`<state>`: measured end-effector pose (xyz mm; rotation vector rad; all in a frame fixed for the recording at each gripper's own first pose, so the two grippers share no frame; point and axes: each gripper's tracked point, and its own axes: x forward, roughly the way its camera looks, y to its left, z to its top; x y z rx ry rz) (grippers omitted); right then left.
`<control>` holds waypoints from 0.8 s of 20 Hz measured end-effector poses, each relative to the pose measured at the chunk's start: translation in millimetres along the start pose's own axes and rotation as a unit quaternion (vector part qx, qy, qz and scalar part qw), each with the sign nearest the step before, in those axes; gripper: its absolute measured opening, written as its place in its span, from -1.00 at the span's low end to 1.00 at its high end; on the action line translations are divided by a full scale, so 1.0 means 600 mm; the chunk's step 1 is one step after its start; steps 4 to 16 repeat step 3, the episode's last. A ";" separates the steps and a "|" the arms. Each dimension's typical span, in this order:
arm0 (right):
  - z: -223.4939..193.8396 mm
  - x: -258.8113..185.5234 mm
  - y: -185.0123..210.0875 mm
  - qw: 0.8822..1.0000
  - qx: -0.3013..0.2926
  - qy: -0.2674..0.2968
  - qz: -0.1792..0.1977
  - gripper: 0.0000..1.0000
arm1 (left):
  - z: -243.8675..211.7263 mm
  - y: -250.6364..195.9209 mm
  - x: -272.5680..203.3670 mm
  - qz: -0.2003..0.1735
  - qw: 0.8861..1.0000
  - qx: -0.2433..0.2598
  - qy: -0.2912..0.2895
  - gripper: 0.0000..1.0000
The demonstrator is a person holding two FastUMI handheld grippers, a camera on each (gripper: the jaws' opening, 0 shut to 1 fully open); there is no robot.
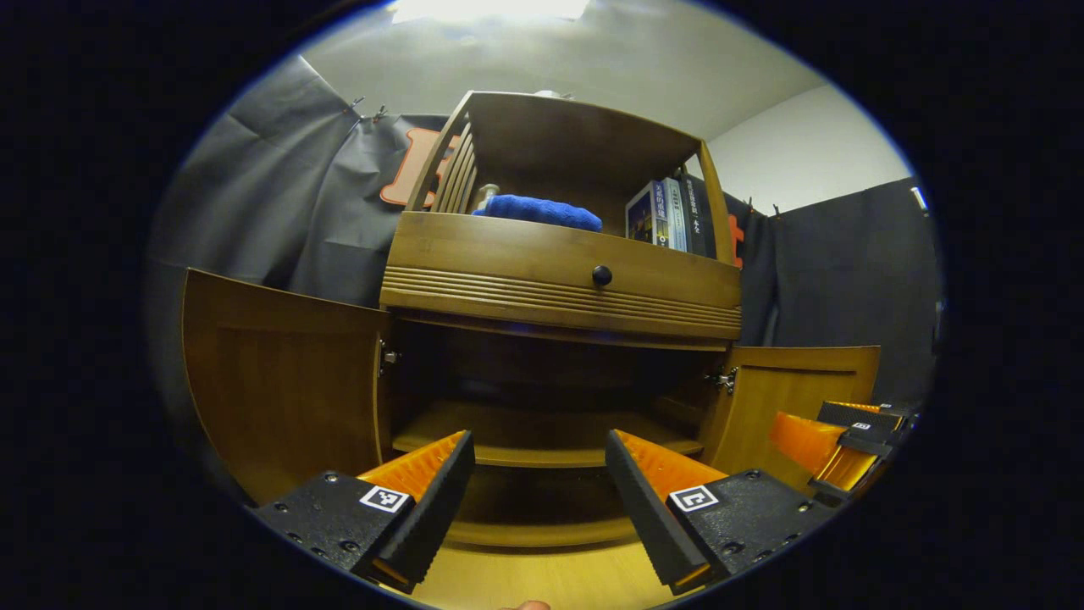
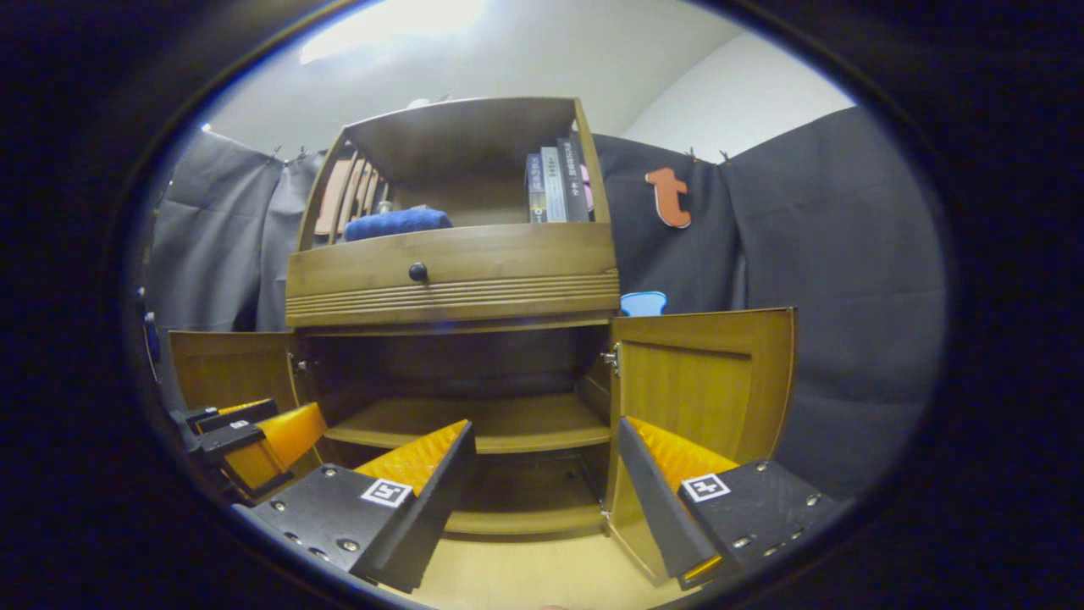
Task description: Open the right door of the double-door shoe cabinet with the right hand, and open the left door with the left hand.
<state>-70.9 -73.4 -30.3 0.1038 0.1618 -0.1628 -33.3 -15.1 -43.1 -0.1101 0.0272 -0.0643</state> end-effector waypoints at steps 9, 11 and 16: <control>0.001 -0.027 -0.009 1.000 -0.001 -0.006 -0.025 1.00 | 0.000 -0.011 0.001 -0.030 1.000 0.002 0.001 0.92; 0.001 -0.027 -0.009 1.000 -0.001 -0.006 -0.025 1.00 | 0.000 -0.011 0.001 -0.030 1.000 0.002 0.001 0.92; 0.001 -0.027 -0.009 1.000 -0.001 -0.006 -0.025 1.00 | 0.000 -0.011 0.001 -0.030 1.000 0.002 0.001 0.92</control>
